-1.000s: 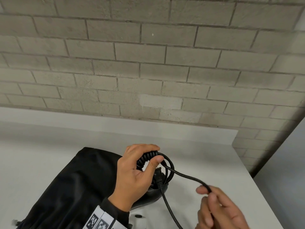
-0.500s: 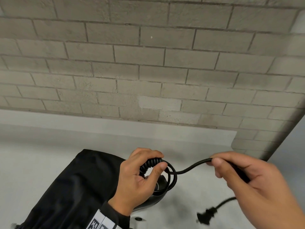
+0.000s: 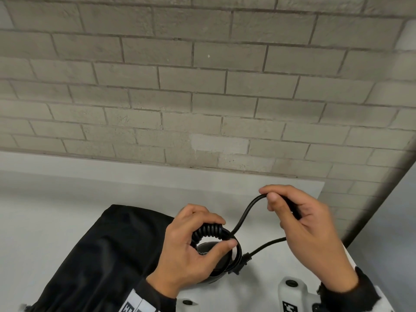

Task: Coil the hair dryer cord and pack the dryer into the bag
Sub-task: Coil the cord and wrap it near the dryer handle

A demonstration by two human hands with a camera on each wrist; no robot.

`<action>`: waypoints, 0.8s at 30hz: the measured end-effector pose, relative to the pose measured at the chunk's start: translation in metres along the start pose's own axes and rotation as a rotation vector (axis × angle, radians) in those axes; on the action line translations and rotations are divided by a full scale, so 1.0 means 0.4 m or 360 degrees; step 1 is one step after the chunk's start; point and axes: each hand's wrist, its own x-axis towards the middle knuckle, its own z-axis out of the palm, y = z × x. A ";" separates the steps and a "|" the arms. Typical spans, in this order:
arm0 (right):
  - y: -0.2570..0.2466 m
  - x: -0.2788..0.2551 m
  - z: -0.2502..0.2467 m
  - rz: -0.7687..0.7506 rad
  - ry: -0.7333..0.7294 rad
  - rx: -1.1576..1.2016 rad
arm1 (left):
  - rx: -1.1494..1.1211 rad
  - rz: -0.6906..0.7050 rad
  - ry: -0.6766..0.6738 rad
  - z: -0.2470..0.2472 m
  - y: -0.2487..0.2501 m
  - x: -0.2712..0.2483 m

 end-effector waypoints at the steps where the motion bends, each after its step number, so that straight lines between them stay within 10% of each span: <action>1: 0.008 0.000 0.001 0.0017 -0.0012 0.0014 | -0.0011 -0.0019 0.0010 0.001 0.001 -0.001; 19: 0.182 -0.102 0.076 0.0707 -0.0706 0.0205 | -0.0308 -0.0347 0.0118 -0.002 0.006 0.001; 24: 0.166 -0.079 0.068 0.0764 -0.0230 0.0571 | -0.0322 -0.0353 0.0117 -0.002 0.001 -0.001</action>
